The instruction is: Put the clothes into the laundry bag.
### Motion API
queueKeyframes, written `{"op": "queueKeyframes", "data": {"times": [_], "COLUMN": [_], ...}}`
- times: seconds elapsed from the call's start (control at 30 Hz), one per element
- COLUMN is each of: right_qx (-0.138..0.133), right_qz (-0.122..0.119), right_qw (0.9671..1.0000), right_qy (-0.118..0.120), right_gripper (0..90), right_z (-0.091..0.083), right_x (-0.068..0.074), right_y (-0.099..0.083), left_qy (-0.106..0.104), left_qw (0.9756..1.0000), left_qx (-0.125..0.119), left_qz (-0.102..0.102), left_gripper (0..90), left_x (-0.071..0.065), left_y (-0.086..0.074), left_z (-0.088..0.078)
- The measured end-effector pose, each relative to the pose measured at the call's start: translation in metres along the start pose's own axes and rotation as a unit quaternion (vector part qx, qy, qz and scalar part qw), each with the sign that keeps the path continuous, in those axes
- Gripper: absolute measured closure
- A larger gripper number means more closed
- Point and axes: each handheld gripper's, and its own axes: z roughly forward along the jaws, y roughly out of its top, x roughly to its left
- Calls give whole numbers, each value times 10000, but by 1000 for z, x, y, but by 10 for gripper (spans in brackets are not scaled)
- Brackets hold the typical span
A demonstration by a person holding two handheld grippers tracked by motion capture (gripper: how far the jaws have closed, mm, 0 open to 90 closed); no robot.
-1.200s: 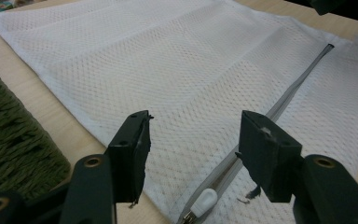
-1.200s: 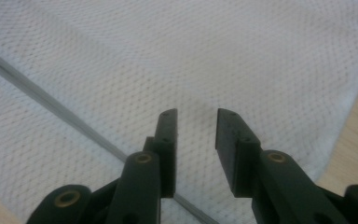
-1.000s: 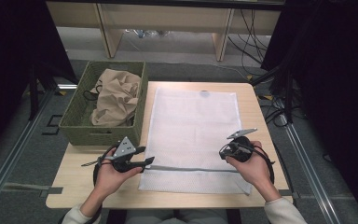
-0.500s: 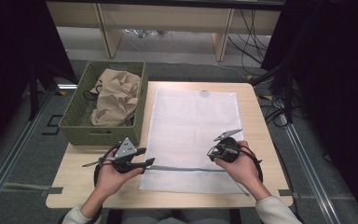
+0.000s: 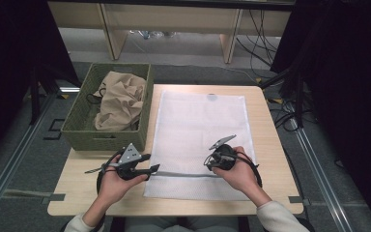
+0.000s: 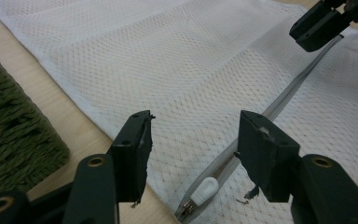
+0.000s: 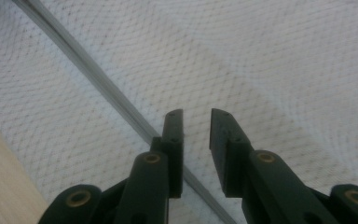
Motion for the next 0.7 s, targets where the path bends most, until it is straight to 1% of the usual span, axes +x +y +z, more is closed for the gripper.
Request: {"op": "queueKeyframes", "data": {"times": [0.03, 0.07, 0.13, 0.17, 0.2, 0.23, 0.27, 0.3, 0.33, 0.37, 0.4, 0.47, 0.5, 0.57, 0.7], "right_qx": [-28, 11, 80, 79, 199, 116, 191, 174, 242, 245, 293, 297, 326, 383, 437], "right_qz": [-96, -21, -46, -109, 58, -217, -128, -219, -210, -269, -247, -312, -265, -303, -351], "right_qw": [9999, 10000, 9999, 9999, 9997, 9997, 9997, 9995, 9994, 9992, 9991, 9989, 9989, 9985, 9981], "right_qy": [25, 70, 79, 93, 151, 95, 126, 117, 151, 169, 170, 198, 192, 230, 240], "right_gripper": [762, 761, 756, 752, 749, 744, 739, 735, 733, 730, 727, 719, 717, 712, 709], "right_z": [3, 4, 7, 9, 10, 13, 14, 17, 18, 19, 21, 22, 23, 25, 29], "right_x": [0, 1, 2, 2, 5, 2, 4, 3, 5, 5, 6, 7, 7, 8, 8], "right_y": [0, 1, 3, 3, 3, 3, 4, 3, 3, 3, 3, 4, 4, 4, 4], "left_qy": [19, -10, -11, 12, -3, -11, -13, -18, -20, -19, -22, -29, -34, -48, -57], "left_qw": [10000, 10000, 10000, 10000, 10000, 10000, 10000, 10000, 10000, 10000, 10000, 10000, 10000, 10000, 10000], "left_qx": [40, 21, 15, 24, 27, -7, 19, 32, 32, 31, 34, 36, 36, 6, 44], "left_qz": [7, -19, 18, 14, 8, -31, 6, 19, 22, 26, 17, 23, 32, 21, -2], "left_gripper": [451, 451, 451, 451, 451, 451, 451, 451, 451, 451, 451, 451, 451, 450, 450], "left_x": [0, 0, 1, 0, 0, -1, 0, 0, 0, 0, 0, 0, 0, 0, 0], "left_y": [0, 0, 0, 0, 0, 0, 0, 0, 0, 0, 0, 0, 0, -1, -1], "left_z": [0, 0, 0, 1, 1, 1, 1, 1, 1, 1, 1, 1, 1, 2, 2]}}
